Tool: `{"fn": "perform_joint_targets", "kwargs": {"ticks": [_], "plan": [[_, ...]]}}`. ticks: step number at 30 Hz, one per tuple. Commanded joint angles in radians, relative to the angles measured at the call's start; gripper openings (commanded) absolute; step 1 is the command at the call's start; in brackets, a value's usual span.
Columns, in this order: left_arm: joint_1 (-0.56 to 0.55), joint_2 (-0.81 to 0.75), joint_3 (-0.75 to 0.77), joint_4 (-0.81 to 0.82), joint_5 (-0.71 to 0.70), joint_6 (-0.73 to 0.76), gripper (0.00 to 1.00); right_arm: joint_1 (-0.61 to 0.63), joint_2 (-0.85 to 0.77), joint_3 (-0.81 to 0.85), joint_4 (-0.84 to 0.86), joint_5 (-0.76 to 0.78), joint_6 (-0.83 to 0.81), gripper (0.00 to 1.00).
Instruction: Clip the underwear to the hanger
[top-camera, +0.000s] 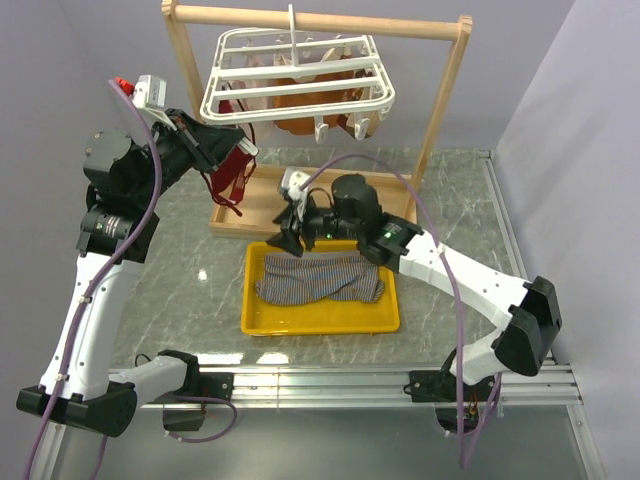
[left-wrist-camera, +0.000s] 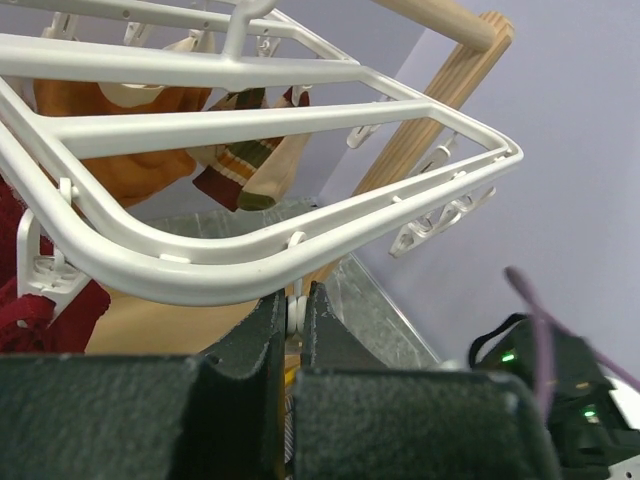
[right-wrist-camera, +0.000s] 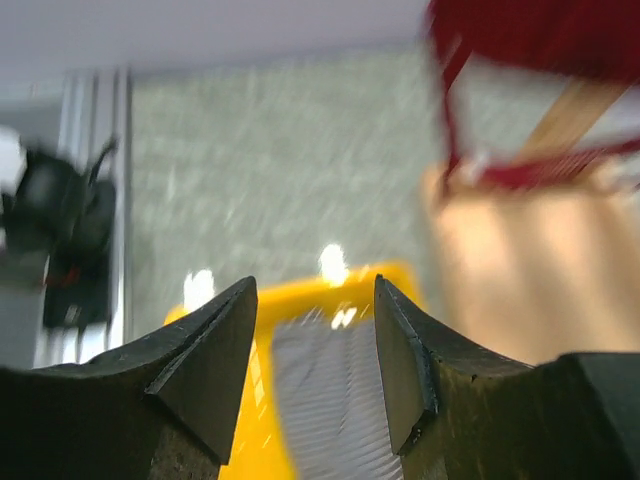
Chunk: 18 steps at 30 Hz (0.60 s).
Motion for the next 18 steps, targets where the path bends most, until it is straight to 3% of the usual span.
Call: {"fn": "perform_joint_targets", "kwargs": {"ticks": [1,5,9,18], "plan": [[0.005,0.002,-0.003,0.045,0.016,0.002,0.0,-0.004,0.017,-0.074,-0.033,-0.041,0.003,0.57],[0.005,0.003,0.0,0.045,0.027,-0.004,0.0,-0.011,0.118,-0.117,-0.013,0.022,-0.074,0.48],[0.005,0.003,-0.003,0.038,0.03,-0.001,0.0,-0.017,0.239,-0.052,-0.06,0.065,-0.135,0.4],[0.007,-0.006,-0.034,0.051,0.03,-0.002,0.0,-0.017,0.417,0.003,-0.033,0.211,-0.223,0.37]]}}
